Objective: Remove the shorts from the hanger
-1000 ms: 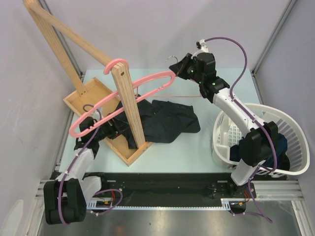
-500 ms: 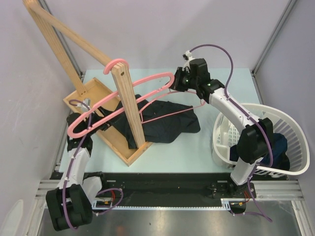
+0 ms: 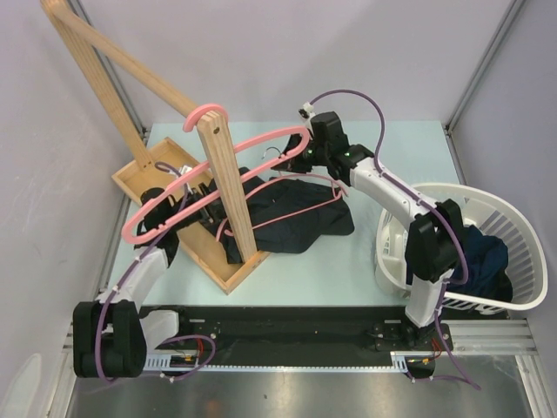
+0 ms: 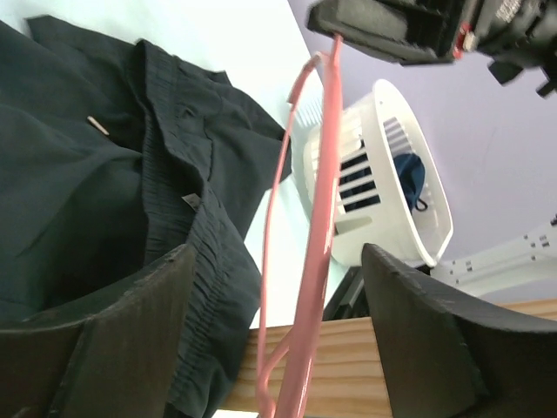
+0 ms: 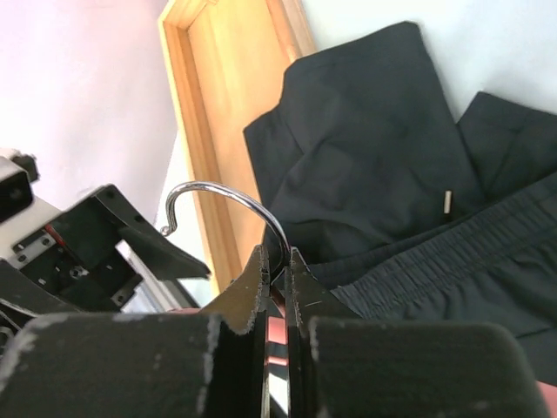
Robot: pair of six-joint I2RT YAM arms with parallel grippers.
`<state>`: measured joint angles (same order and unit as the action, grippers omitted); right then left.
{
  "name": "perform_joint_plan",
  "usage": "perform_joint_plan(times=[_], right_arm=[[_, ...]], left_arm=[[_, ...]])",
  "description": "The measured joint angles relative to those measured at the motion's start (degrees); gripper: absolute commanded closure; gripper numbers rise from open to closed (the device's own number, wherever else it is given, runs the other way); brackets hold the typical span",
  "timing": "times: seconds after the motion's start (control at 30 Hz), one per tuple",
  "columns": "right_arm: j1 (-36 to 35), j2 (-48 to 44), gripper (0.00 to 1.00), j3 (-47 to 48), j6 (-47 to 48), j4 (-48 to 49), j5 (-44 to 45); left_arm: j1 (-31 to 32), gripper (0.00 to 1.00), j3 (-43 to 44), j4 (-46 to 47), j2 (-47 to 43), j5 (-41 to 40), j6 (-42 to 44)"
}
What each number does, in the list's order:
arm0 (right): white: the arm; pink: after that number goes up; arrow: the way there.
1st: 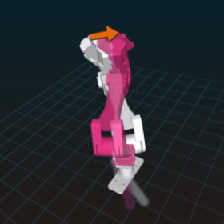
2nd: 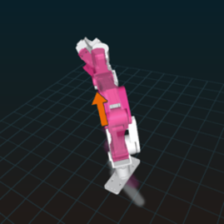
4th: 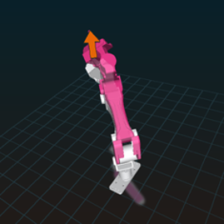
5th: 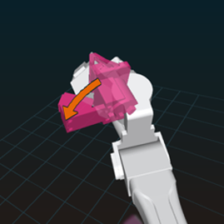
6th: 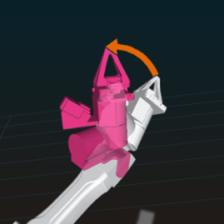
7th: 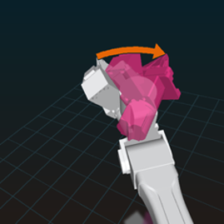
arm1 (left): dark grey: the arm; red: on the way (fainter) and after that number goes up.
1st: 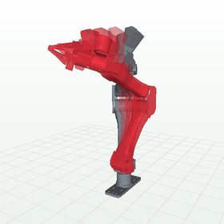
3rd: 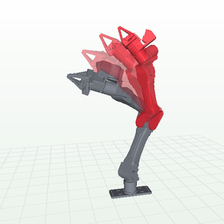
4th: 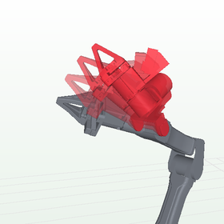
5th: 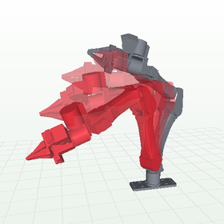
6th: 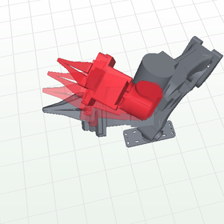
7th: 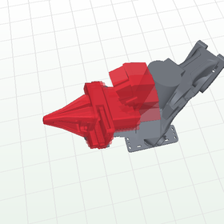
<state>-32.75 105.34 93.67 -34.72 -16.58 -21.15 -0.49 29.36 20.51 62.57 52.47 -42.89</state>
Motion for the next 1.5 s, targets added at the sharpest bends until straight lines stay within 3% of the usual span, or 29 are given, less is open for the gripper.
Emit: perform_joint_plan(times=[0.1, 0.13, 0.23, 0.27, 0.33, 0.37, 0.47, 0.53, 0.73, 0.87, 1.3, 1.5], right_arm=[[0.0, 0.9, 1.00, 0.1, -1.9, 1.1, -1.0], [0.0, 1.2, 1.00, 0.3, -2.8, 1.6, -1.4], [0.0, 2.4, 1.00, 1.1, -4.3, 2.8, -2.4], [0.0, 2.8, 1.00, 1.4, -4.6, 3.0, -2.6], [0.0, 3.1, 0.88, 1.5, -4.9, 3.4, -2.7], [0.1, 3.3, 0.72, 1.5, -5.2, 3.5, -2.2], [0.8, 3.7, 0.48, 1.5, -7.3, 4.3, -2.9], [1.4, 3.1, 0.38, 0.7, -8.2, 6.0, -3.7], [5.7, -2.0, 0.16, -7.7, -9.8, 7.9, -5.1], [8.1, -4.8, 0.01, -9.6, -10.7, 5.3, -1.6], [5.8, -8.6, 0.00, -13.2, -37.3, 3.9, 7.9], [3.8, -8.6, 0.06, -13.2, -49.5, 6.5, 11.8]], left_arm=[[1.1, 0.32, 0.3, 0.0, 0.9, 0.6, 0.6], [1.4, 0.50, 0.5, 0.0, 1.2, 0.8, 0.9], [1.8, 0.69, 0.8, -0.3, 2.4, 1.4, 1.2], [1.8, 0.83, 1.2, -0.6, 2.8, 1.4, 1.6], [1.8, 0.94, 2.1, -1.4, 3.1, 1.5, 1.9], [1.9, 1.00, 2.9, -1.0, 3.2, 3.1, 2.6], [2.2, 1.00, 4.6, -1.8, 3.3, 2.6, 3.3], [1.7, 1.00, 4.6, -2.2, 3.5, 1.7, 3.3], [-0.7, 1.00, 4.6, -2.8, 3.8, 0.3, 2.9], [-1.5, 1.00, 4.6, -1.4, 3.8, 0.2, 2.3], [-1.5, 1.00, 2.3, 3.0, -2.5, -1.4, 1.1], [-1.5, 1.00, 0.7, 3.0, -4.6, -1.7, 1.4]])
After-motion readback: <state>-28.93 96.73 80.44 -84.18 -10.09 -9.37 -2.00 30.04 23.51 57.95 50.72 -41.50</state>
